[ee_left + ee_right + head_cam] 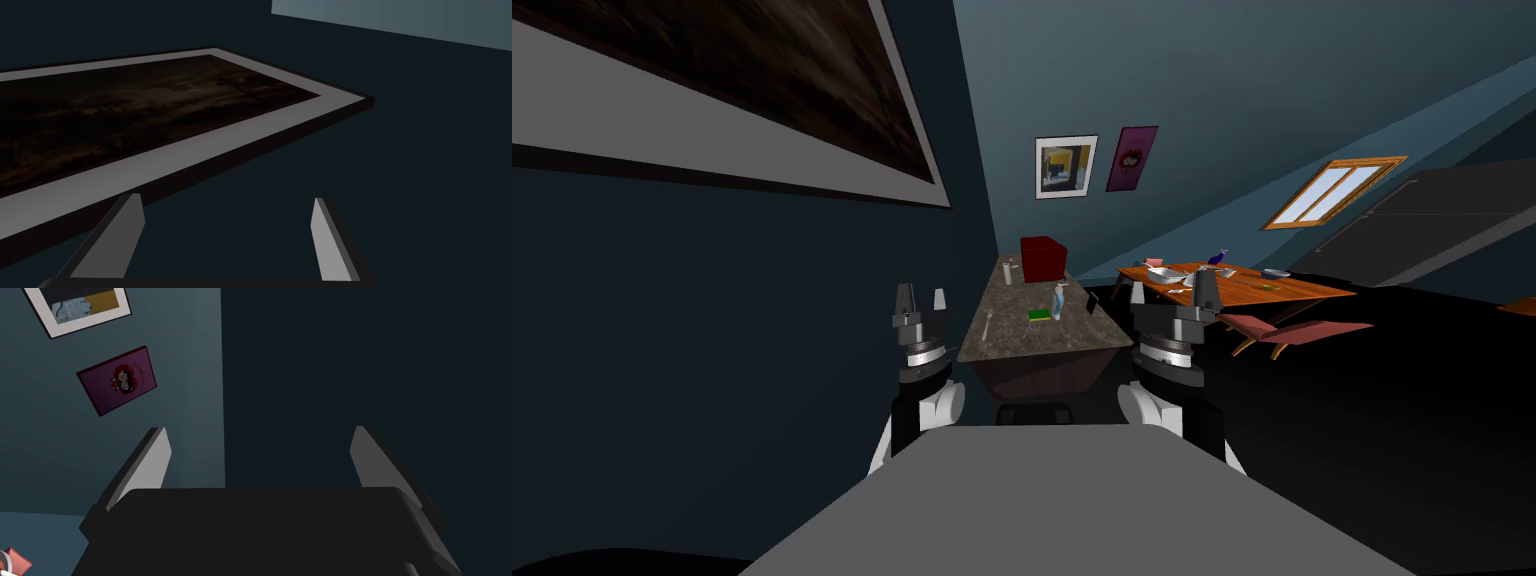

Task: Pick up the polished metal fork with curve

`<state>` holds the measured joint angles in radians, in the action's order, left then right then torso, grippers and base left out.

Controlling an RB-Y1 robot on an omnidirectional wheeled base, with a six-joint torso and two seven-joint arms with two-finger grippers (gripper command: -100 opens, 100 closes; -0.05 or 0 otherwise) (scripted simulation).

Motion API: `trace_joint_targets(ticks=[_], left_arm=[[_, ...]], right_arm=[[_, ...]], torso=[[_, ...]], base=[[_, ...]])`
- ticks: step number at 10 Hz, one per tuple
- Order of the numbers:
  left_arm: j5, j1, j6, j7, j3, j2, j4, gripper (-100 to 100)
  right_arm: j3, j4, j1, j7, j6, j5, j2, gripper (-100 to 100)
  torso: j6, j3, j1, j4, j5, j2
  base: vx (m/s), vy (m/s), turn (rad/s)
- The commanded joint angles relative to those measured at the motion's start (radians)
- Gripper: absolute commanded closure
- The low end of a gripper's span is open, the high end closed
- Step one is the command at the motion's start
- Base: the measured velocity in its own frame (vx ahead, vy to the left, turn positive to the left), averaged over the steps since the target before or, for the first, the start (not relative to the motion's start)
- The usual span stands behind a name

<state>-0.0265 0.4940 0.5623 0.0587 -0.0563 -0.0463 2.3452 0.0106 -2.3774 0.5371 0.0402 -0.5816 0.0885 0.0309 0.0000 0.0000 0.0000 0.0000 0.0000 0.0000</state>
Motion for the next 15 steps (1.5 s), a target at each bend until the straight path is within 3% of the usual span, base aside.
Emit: trace_joint_targets(ticks=[1,4,7,8,10,15], left_arm=[[-0.001,-0.018,-0.016,0.008,0.006,0.041,-0.011,-100],[-0.003,-0.089,-0.079,0.042,0.031,0.124,-0.055,-100],[-0.006,-0.194,-0.170,0.101,0.070,0.185,-0.132,-100],[-0.006,-0.204,-0.182,0.101,0.070,0.185,-0.132,-100],[-0.008,-0.280,-0.249,0.152,0.101,0.213,-0.200,-100],[-0.008,-0.401,-0.363,0.211,0.135,0.235,-0.280,-100]], right_arm=[[0.000,0.000,0.000,0.000,0.000,0.000,0.000,0],[0.000,0.000,0.000,0.000,0.000,0.000,0.000,0],[0.000,0.000,0.000,0.000,0.000,0.000,0.000,0],[0.000,0.000,0.000,0.000,0.000,0.000,0.000,0],[0.000,0.000,0.000,0.000,0.000,0.000,0.000,0],[0.000,0.000,0.000,0.000,0.000,0.000,0.000,0]], torso=[[0.000,0.000,0.000,0.000,0.000,0.000],[0.000,0.001,-0.002,0.000,0.000,0.001],[0.000,0.001,-0.003,0.000,-0.001,0.001],[0.000,0.001,-0.004,0.000,-0.001,0.002],[0.000,0.001,-0.003,0.000,-0.001,0.001],[0.000,0.000,-0.002,0.000,0.000,0.000]], base=[[-0.005,-0.010,0.022],[-0.018,-0.037,0.041],[-0.030,-0.057,0.057],[-0.027,-0.042,0.019],[-0.024,-0.052,0.059],[-0.015,-0.034,0.031]])
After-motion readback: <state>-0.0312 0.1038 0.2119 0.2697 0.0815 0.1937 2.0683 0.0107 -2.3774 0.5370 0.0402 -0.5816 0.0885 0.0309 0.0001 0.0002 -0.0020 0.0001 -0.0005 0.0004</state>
